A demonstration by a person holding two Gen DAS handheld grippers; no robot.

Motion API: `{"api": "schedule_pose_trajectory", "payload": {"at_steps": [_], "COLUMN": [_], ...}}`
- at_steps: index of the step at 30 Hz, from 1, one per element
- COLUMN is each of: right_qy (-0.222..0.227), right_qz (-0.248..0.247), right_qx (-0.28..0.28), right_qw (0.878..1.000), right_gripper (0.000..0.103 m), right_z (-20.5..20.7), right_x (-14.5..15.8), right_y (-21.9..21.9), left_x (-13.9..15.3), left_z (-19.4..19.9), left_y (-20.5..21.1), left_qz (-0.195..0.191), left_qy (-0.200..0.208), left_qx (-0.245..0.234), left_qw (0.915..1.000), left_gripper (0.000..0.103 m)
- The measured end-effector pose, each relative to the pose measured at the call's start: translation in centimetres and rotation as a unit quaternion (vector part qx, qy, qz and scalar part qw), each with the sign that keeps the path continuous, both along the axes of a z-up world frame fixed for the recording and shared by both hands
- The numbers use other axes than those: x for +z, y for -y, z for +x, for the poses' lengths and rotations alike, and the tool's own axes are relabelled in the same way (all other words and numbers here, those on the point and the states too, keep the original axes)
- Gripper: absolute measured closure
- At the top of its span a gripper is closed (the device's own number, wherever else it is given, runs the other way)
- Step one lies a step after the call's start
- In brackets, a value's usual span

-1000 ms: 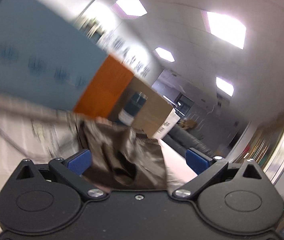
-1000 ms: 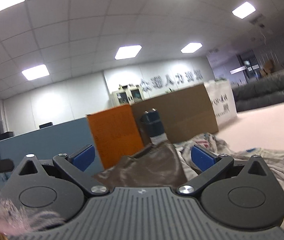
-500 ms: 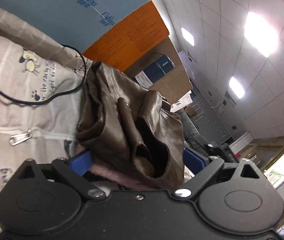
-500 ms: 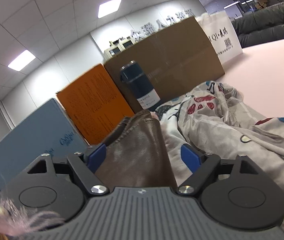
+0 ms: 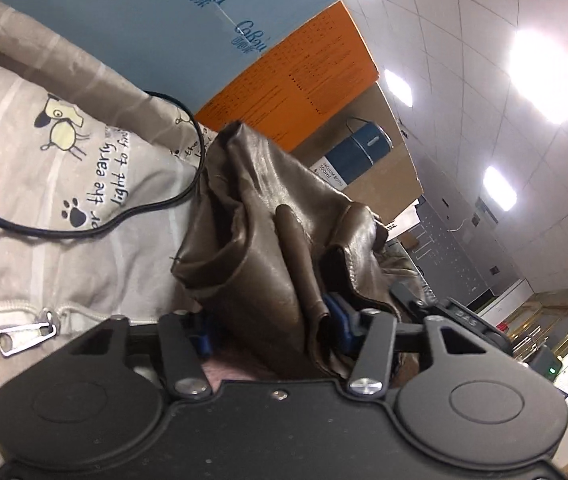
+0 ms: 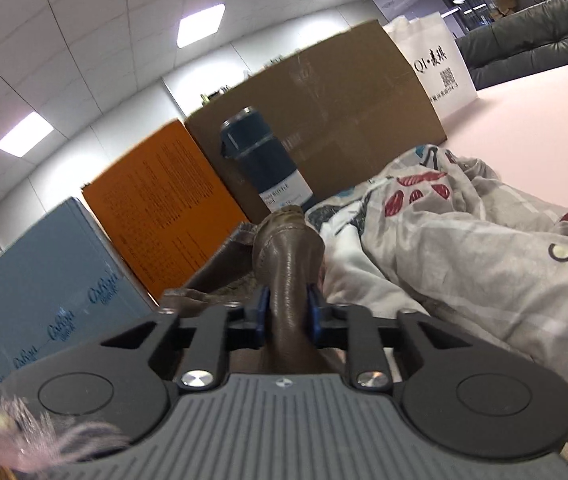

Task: Fold clothes

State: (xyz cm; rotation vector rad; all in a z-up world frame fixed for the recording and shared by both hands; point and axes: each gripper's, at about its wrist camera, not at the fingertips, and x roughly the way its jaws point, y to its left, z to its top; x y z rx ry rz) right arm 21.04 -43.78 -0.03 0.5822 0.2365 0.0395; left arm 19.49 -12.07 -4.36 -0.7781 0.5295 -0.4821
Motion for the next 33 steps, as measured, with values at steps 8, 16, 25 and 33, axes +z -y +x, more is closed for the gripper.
{"api": "schedule_pose_trajectory", "payload": {"at_steps": [8,16,25,33], "right_qy": [0.108,0.17,0.171,0.115], "right_qz": [-0.048,-0.01,0.005,0.045], "right_qx": [0.036,0.082,0.205,0.342], "right_qw": [0.992,0.982,0.964,0.931], "right_gripper": [0.095,0.095,0.095,0.095], "right_z": [-6.0,-12.5,-18.5,-20.2], "right_x": [2.8,6.7,7.5,5.8], "right_y": [-2.8,-5.4,-12.9,-22.4], "left_x": [2.6,5.8,7.4,6.4], "left_z": [-2.6,-7.9,-19.2,-29.9], "left_y": [0.0,-2.9,-11.3,-20.1], "left_qz": [0.044,0.027,0.082,0.14], "left_qy": [0.089,0.143,0.18,0.191], "left_qx": [0.018,0.0,0.036,0.11], "left_qw": [0.9949,0.9893,0.9795,0.9652], "left_gripper": [0.078,0.079,0.079,0.079]}}
